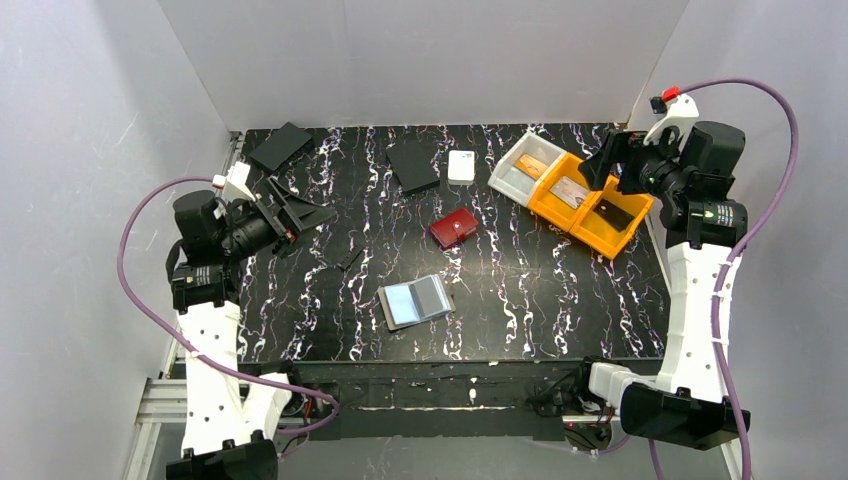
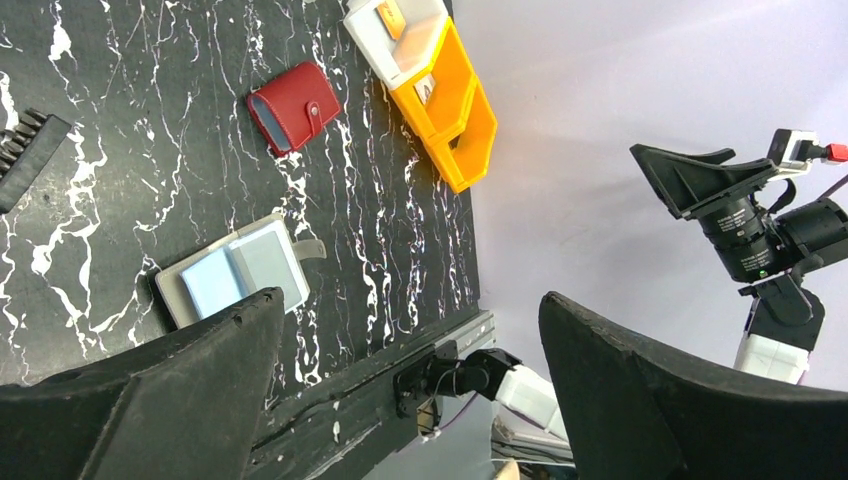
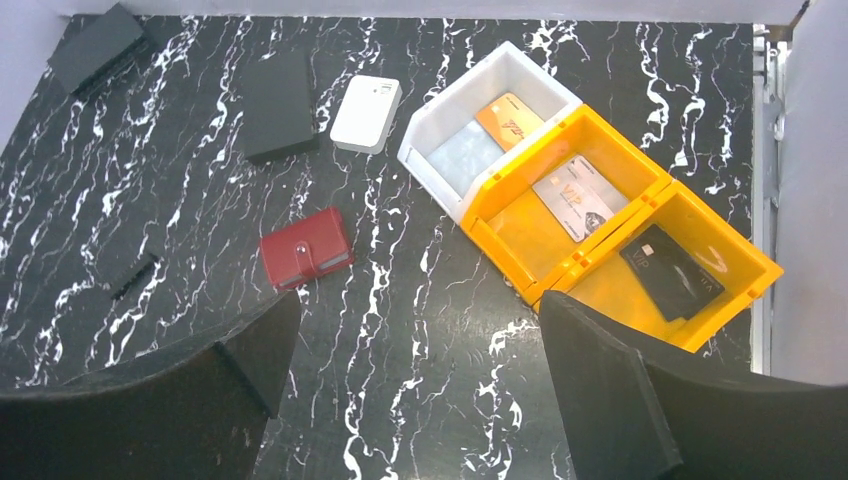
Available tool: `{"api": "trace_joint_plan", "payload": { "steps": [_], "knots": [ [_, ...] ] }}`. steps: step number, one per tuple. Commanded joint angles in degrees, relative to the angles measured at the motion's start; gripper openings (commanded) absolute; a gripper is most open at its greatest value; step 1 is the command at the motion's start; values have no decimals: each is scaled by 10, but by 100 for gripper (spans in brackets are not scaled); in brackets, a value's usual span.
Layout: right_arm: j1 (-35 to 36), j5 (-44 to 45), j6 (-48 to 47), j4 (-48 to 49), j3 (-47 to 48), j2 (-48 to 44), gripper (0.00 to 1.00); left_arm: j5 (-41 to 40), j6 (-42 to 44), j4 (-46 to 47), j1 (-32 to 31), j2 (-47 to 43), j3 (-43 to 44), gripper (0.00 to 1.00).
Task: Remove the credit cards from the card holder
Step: Reset both arms
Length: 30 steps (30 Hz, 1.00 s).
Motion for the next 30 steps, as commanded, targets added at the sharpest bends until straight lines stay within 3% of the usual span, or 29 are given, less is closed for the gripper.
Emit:
{"api": "trace_joint_plan", "payload": {
  "steps": [1, 30],
  "knots": [
    [-1, 28, 40, 37, 1, -18, 98, 2, 19, -33, -5, -10, 32, 98],
    [-1, 58, 51, 63, -24, -26, 100, 15, 38, -28, -18, -24, 16, 99]
  ]
}}
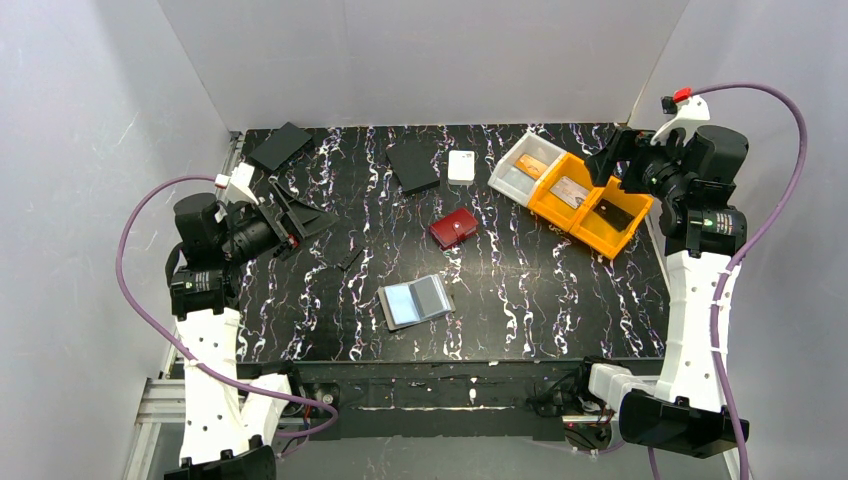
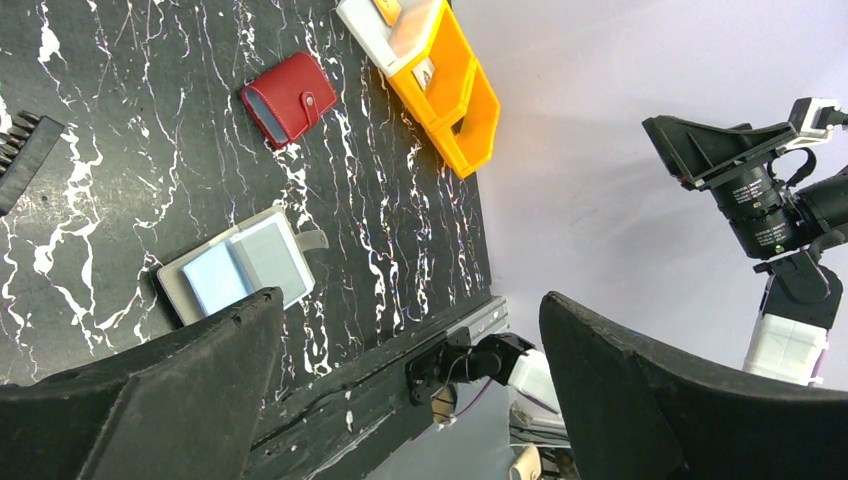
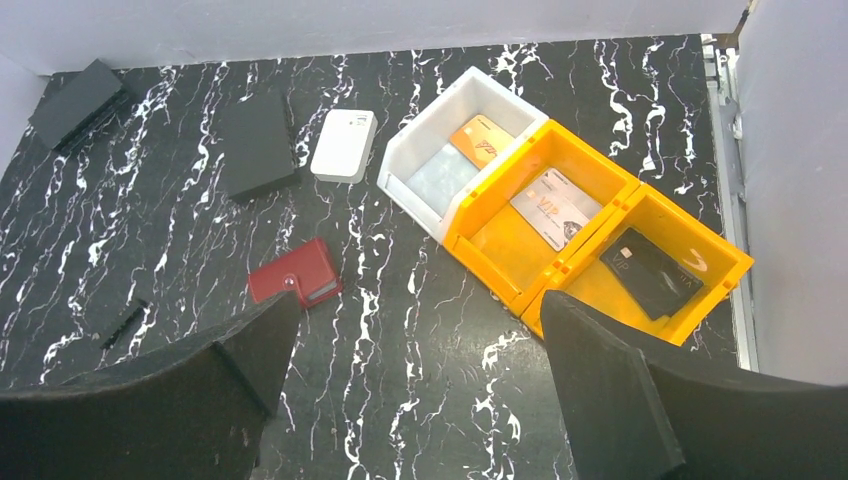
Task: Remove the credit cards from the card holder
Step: Reset both arms
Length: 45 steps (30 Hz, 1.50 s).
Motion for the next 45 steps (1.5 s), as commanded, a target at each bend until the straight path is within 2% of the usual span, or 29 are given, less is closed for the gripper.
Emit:
{"api": "trace_joint_plan", "payload": {
  "steps": [1, 15, 24, 45],
  "knots": [
    [-1, 11, 12, 29, -4, -4, 100, 17, 11, -2, -4, -9, 4, 99],
    [-1, -8, 18, 29, -14, 3, 100, 33, 9, 19, -7, -14, -15, 99],
    [-1, -52, 11, 46, -31, 3, 100, 57, 7, 43, -12, -24, -32, 99],
    [-1, -59, 0, 53, -33, 0, 100, 62, 11, 50, -19, -29, -45, 99]
  ]
}}
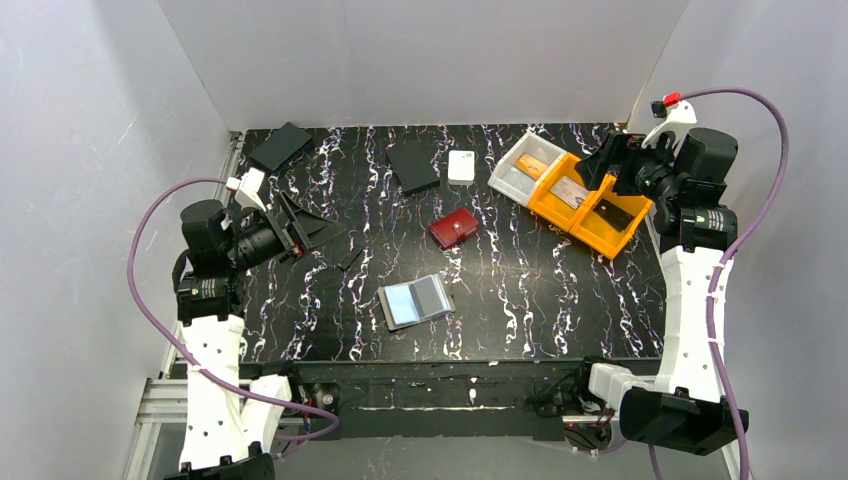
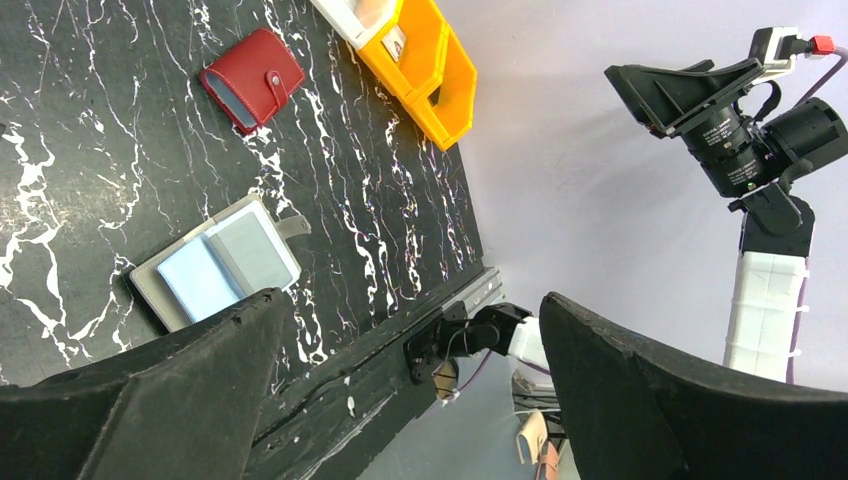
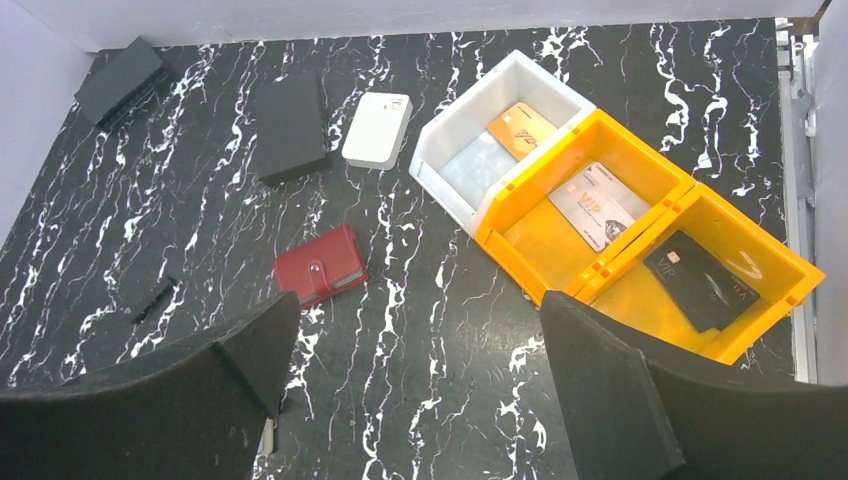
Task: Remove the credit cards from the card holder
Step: Reset both arms
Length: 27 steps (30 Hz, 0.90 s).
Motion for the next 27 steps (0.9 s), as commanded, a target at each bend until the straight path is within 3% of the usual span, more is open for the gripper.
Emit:
{"api": "trace_joint_plan", "payload": {
  "steps": [1, 27],
  "knots": [
    [-1, -11, -7, 22, 3, -7, 100, 21, 7, 10, -4, -7, -2, 99],
    [-1, -8, -8, 17, 1, -5, 100, 20, 8, 11, -5, -8, -6, 99]
  ]
}}
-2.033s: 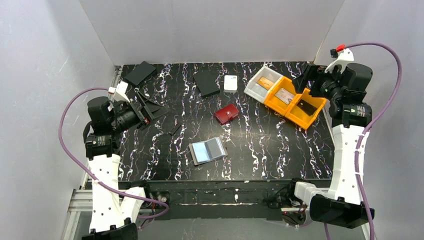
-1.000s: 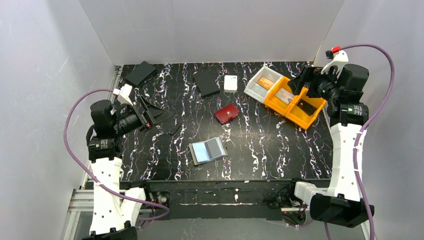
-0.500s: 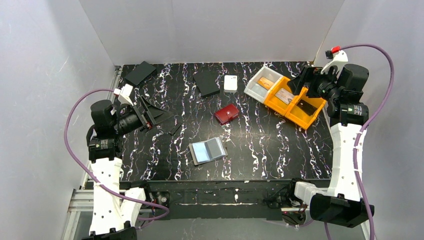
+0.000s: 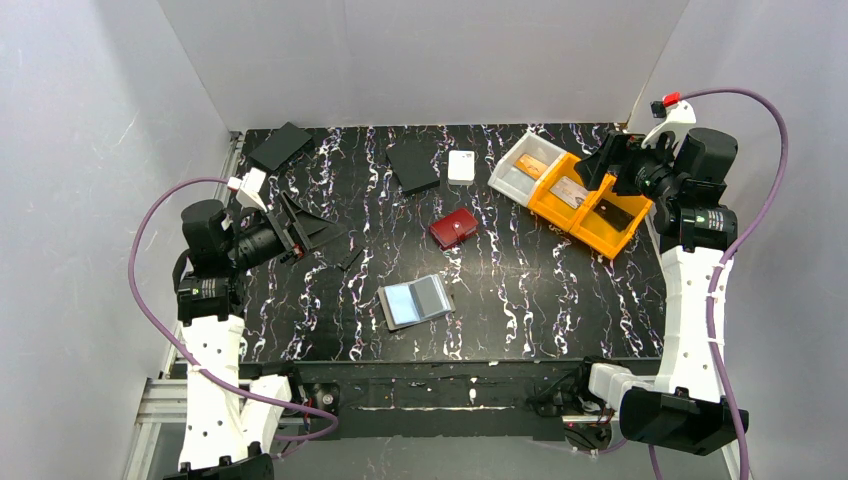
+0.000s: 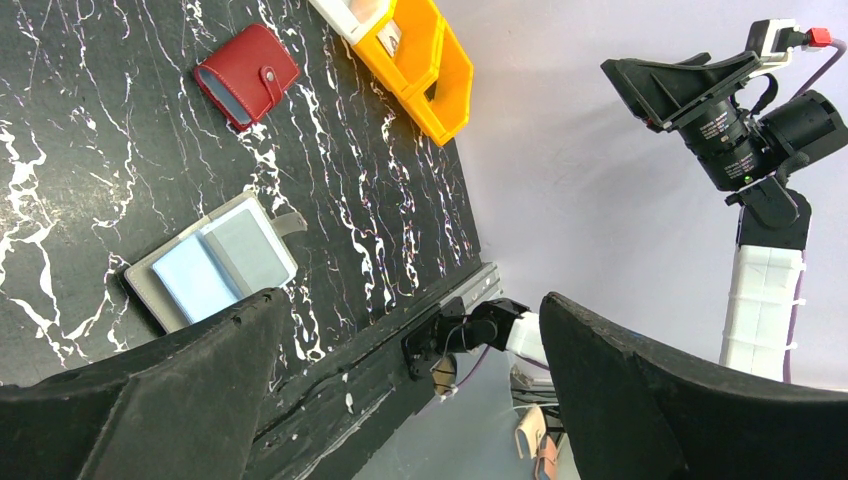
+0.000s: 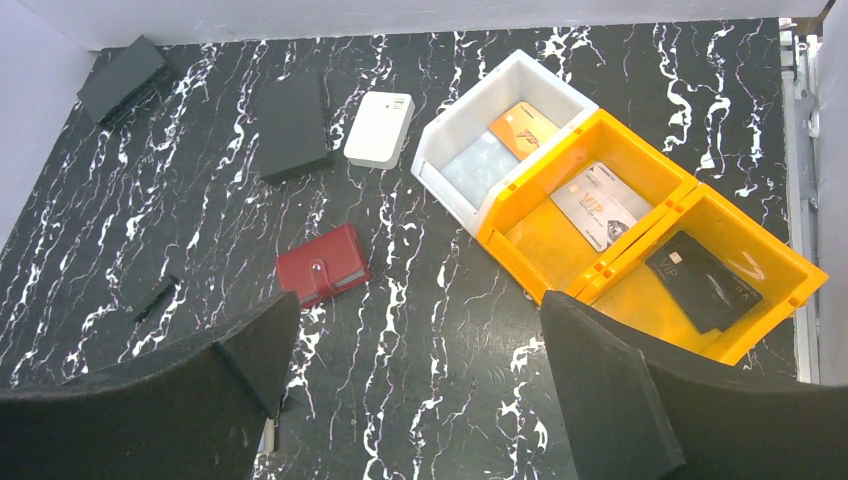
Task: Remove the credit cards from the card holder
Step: Reset both arms
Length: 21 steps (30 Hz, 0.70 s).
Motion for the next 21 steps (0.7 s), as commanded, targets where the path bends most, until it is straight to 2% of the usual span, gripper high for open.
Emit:
{"api": "trace_joint_plan", "payload": {
  "steps": [1, 21],
  "knots": [
    [-1, -4, -8, 17, 1, -5, 100, 16, 8, 10, -2, -8, -6, 99],
    [-1, -23, 4, 23, -5, -3, 100, 17, 4, 19, -23, -11, -12, 99]
  ]
}}
